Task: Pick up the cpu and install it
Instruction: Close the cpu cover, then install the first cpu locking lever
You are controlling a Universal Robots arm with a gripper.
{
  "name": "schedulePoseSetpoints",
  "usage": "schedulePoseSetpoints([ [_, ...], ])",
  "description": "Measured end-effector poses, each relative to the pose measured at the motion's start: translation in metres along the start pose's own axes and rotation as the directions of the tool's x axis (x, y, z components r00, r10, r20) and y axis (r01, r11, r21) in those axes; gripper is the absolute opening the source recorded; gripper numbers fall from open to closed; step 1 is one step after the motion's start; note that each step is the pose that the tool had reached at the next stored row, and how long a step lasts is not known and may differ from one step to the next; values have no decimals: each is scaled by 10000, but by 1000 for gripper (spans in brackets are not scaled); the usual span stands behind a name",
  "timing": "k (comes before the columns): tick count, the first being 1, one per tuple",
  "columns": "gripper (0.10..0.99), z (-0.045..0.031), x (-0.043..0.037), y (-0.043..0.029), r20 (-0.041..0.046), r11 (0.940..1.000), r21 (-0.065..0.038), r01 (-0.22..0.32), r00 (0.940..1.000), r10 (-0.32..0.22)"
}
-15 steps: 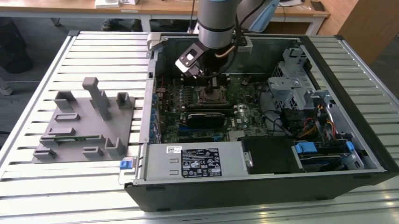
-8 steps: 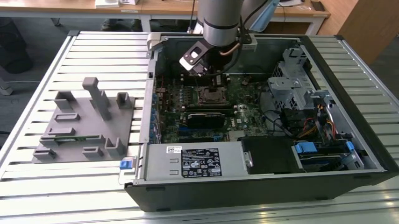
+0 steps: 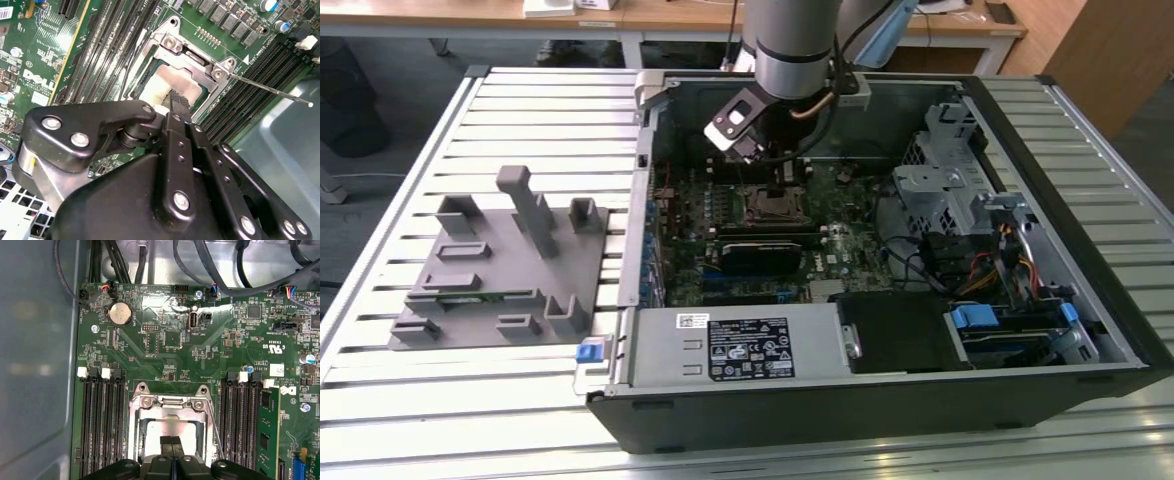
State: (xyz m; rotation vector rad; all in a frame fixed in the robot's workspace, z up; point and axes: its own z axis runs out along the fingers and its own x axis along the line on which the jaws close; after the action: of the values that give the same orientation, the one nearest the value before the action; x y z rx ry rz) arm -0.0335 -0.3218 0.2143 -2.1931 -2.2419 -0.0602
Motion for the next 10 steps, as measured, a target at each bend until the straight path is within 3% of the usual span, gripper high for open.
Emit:
schedulePoseSetpoints([
  [6, 106, -29, 1, 1, 1, 10000, 0, 0, 10000, 0],
  [10, 106, -135, 4, 3, 0, 10000, 0, 1, 10000, -1],
])
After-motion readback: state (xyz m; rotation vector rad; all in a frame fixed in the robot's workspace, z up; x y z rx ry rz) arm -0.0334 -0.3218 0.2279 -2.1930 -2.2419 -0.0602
